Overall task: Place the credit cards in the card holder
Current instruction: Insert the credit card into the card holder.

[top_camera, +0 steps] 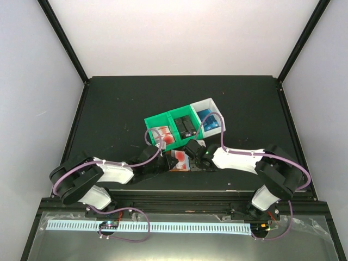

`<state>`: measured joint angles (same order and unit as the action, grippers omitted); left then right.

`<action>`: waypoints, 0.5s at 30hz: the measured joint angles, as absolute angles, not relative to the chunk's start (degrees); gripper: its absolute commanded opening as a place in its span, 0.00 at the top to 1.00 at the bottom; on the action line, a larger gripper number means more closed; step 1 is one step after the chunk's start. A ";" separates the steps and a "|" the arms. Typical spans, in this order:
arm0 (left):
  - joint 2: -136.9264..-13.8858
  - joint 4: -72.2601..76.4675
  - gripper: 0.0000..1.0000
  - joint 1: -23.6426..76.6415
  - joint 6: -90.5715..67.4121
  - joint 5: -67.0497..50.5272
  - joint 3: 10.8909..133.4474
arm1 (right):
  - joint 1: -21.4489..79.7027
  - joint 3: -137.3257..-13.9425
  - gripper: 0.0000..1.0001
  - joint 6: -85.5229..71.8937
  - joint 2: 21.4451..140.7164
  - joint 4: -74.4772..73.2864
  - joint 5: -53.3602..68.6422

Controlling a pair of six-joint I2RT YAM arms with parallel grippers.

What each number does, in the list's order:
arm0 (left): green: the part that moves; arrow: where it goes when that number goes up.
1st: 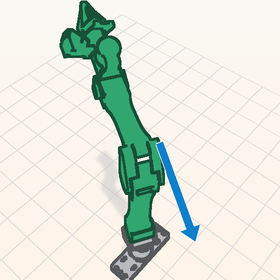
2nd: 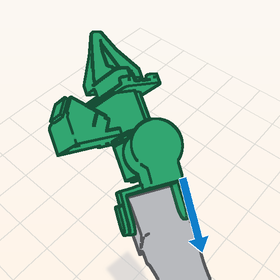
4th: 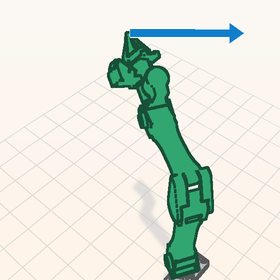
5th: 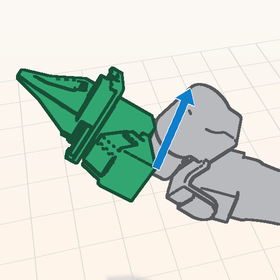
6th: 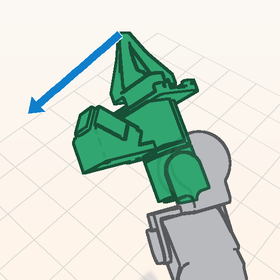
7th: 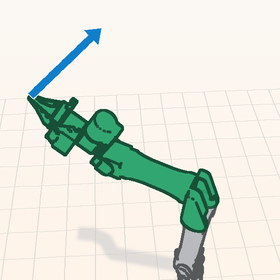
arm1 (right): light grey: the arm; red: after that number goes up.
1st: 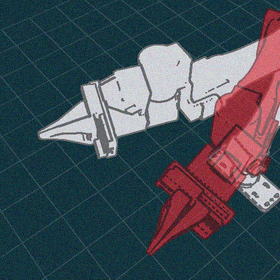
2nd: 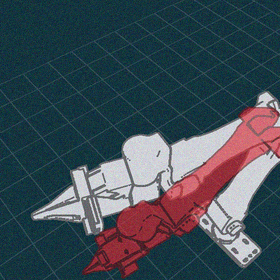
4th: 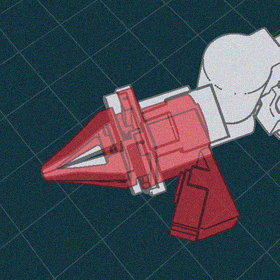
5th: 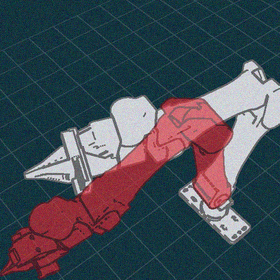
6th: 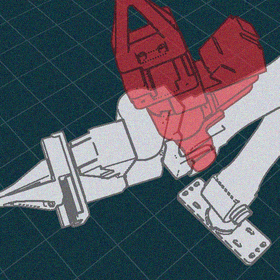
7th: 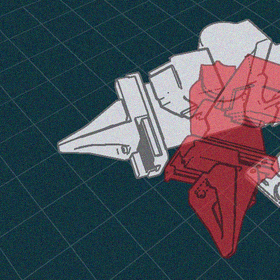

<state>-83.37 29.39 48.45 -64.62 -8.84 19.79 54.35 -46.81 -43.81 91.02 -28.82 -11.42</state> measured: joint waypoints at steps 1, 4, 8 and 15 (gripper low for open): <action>-83.46 29.50 0.98 48.45 -64.64 -8.86 19.81 | 54.35 -46.81 0.59 -43.81 91.00 -28.80 -11.40; -85.08 31.20 0.98 48.45 -64.84 -9.56 19.84 | 54.35 -46.78 0.59 -43.81 91.00 -28.77 -11.40; -87.15 32.93 0.98 48.45 -65.36 -10.35 20.03 | 54.35 -46.78 0.59 -43.83 91.00 -28.75 -11.40; -89.14 35.33 0.98 48.45 -66.11 -11.05 20.25 | 54.35 -46.76 0.59 -43.94 91.00 -28.73 -11.42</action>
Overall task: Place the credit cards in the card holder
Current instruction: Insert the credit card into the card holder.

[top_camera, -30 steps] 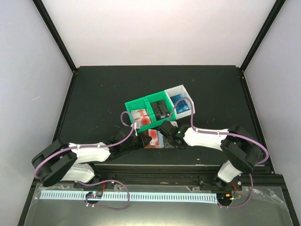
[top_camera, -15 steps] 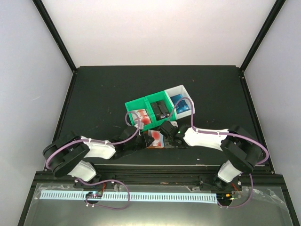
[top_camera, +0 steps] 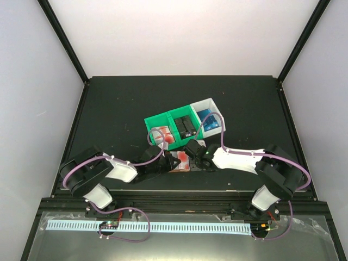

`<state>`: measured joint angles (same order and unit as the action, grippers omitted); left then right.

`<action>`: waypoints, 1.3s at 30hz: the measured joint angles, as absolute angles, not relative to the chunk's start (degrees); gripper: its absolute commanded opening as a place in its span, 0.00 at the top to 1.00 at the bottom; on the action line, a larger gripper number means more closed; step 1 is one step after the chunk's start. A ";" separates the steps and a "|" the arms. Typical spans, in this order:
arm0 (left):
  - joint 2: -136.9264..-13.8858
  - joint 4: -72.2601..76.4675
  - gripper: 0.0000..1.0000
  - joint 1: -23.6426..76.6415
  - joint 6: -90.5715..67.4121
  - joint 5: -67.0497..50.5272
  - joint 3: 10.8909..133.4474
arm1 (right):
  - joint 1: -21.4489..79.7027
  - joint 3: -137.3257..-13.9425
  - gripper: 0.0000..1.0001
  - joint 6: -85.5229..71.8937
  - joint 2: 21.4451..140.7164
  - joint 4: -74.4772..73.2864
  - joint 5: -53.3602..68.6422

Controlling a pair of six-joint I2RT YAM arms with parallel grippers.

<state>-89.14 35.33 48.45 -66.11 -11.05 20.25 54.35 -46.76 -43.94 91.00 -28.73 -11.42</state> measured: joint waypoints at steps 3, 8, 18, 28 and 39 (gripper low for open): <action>-90.00 35.97 0.98 48.45 -66.22 -11.46 20.53 | 54.35 -46.72 0.59 -43.99 90.96 -28.71 -11.44; -90.15 35.51 0.90 48.45 -65.76 -11.81 21.78 | 54.35 -46.46 0.59 -44.01 90.78 -28.42 -11.40; -85.69 21.61 0.70 50.37 -62.41 -8.86 24.34 | 54.35 -46.15 0.59 -44.10 90.54 -27.88 -10.94; -83.13 10.55 0.79 50.72 -58.76 -6.20 27.38 | 54.35 -45.69 0.59 -44.29 90.24 -27.35 -10.55; -87.99 8.99 0.96 51.24 -55.37 -6.26 32.29 | 54.35 -45.39 0.59 -44.66 90.04 -26.92 -10.41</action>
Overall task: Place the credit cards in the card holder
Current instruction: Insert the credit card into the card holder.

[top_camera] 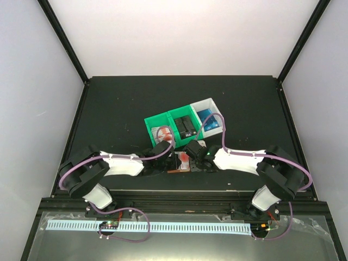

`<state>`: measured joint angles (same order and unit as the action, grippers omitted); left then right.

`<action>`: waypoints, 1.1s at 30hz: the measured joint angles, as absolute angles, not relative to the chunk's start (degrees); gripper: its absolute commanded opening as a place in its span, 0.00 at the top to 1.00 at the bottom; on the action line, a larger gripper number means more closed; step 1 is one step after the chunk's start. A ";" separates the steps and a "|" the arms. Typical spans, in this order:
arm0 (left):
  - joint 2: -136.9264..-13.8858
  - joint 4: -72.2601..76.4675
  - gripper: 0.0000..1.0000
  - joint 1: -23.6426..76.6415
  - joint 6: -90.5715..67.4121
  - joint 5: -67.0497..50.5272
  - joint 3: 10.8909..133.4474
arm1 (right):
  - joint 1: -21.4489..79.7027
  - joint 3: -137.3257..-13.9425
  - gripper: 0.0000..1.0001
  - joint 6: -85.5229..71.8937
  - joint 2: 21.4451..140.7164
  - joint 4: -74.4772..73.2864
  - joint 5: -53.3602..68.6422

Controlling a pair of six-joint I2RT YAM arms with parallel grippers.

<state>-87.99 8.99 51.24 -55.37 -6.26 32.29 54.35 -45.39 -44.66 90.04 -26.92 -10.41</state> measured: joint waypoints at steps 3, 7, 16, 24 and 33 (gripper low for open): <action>-89.38 9.04 0.97 51.24 -55.05 -6.37 32.82 | 54.35 -45.39 0.59 -44.86 90.04 -26.92 -10.39; -90.43 9.06 0.97 51.24 -54.68 -6.46 33.23 | 54.35 -45.39 0.59 -44.91 90.02 -26.96 -10.41; -91.92 10.90 0.97 51.22 -53.76 -7.88 33.85 | 54.35 -44.23 0.59 -45.28 88.66 -27.31 -10.70; -91.94 10.90 0.96 51.64 -55.51 -8.19 33.80 | 54.35 -42.41 0.47 -47.09 85.08 -26.22 -9.93; -91.96 11.11 0.94 51.86 -56.45 -9.30 33.58 | 53.95 -41.50 0.45 -48.84 83.77 -22.68 -7.42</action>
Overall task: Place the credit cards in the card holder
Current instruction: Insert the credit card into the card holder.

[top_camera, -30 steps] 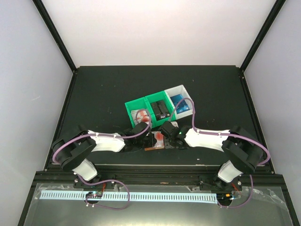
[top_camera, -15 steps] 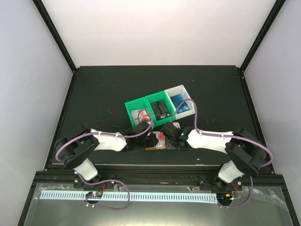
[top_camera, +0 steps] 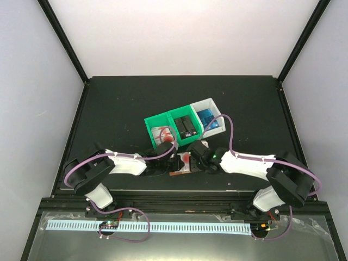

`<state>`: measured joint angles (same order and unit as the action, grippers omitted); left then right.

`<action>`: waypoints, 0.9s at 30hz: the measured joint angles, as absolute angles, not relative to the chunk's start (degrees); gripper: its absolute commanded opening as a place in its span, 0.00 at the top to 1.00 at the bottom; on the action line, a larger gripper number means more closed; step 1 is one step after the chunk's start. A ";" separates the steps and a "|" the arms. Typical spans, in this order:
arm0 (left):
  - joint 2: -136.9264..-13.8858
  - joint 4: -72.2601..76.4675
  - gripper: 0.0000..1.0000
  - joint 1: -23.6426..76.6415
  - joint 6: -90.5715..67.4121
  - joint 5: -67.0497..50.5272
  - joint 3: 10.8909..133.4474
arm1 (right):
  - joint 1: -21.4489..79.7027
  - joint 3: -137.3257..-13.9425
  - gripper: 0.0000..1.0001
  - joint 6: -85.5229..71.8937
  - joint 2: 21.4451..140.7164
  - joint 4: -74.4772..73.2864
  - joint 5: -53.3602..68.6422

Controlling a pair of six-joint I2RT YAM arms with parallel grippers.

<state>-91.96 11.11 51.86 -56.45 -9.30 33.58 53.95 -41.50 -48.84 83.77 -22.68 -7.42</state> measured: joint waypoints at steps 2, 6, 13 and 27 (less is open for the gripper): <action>-92.01 11.66 0.93 51.86 -56.45 -10.04 33.56 | 53.91 -41.30 0.46 -48.99 84.58 -22.17 -6.83; -92.47 14.76 0.93 51.88 -56.36 -12.51 33.43 | 53.91 -40.60 0.46 -49.04 85.12 -21.41 -5.72; -94.13 18.20 0.93 51.90 -55.66 -15.33 33.04 | 53.71 -40.40 0.46 -48.99 85.17 -20.93 -5.06; -89.80 14.52 0.66 52.16 -53.98 -11.49 33.26 | 53.52 -40.40 0.43 -49.04 79.07 -23.14 -7.97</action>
<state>-89.80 14.52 52.16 -53.98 -11.49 33.26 53.52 -40.40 -49.04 79.07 -23.14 -7.97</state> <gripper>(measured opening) 0.318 0.567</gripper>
